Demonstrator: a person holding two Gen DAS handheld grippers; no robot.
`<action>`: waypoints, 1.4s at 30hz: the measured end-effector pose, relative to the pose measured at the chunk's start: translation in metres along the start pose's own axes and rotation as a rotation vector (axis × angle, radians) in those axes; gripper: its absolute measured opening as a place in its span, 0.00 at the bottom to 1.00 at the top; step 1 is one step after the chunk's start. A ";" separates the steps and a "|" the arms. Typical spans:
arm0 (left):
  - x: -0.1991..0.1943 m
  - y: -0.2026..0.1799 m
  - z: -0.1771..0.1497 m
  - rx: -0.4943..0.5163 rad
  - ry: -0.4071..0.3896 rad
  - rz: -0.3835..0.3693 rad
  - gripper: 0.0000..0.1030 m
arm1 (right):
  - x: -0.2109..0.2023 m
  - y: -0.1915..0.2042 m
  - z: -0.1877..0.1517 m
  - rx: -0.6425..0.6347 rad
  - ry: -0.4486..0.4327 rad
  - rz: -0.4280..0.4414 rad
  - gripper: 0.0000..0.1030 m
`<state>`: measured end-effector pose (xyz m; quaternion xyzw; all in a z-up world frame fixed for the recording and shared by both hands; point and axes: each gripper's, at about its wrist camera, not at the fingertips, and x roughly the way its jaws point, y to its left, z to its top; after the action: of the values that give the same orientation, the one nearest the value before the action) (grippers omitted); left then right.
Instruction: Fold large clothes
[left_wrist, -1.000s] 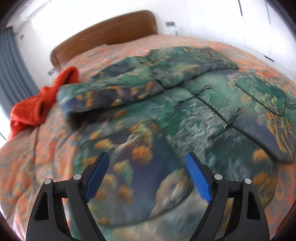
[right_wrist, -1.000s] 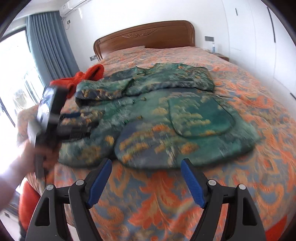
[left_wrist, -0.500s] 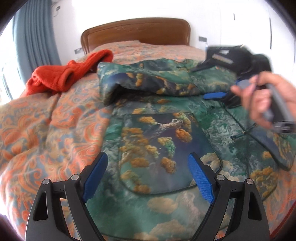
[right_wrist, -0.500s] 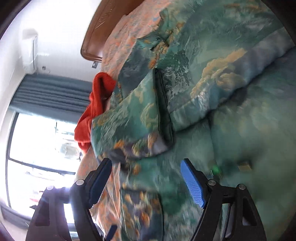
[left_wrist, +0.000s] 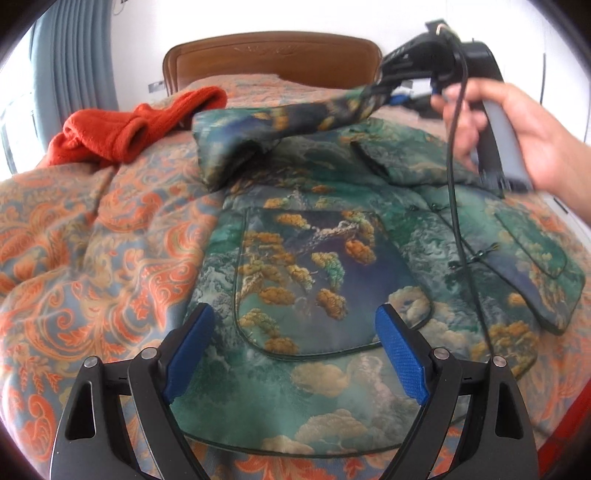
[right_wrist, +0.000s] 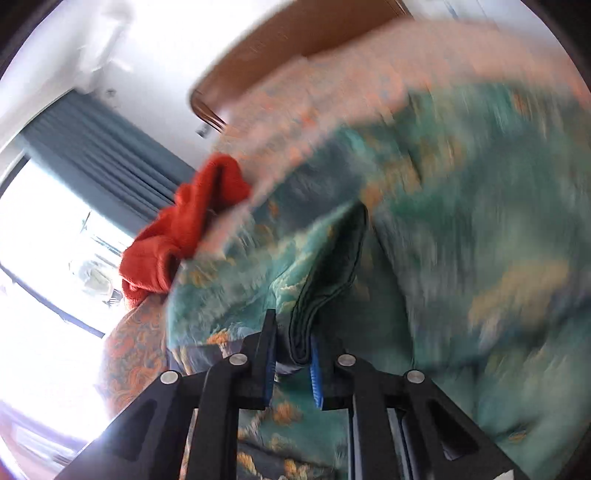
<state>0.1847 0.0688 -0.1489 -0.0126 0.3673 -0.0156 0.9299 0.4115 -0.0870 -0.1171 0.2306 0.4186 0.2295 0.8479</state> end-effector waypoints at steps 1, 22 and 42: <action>-0.002 -0.001 0.002 -0.002 -0.005 -0.007 0.87 | -0.011 0.005 0.014 -0.035 -0.044 -0.018 0.15; 0.012 -0.010 0.033 -0.001 0.088 -0.078 0.88 | 0.009 -0.106 0.035 -0.034 0.006 -0.293 0.43; 0.254 0.035 0.164 -0.024 0.221 0.032 0.97 | -0.190 -0.099 -0.133 -0.166 -0.116 -0.122 0.57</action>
<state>0.4827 0.0959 -0.2037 -0.0161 0.4681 0.0026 0.8835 0.2196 -0.2494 -0.1327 0.1469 0.3614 0.1977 0.8993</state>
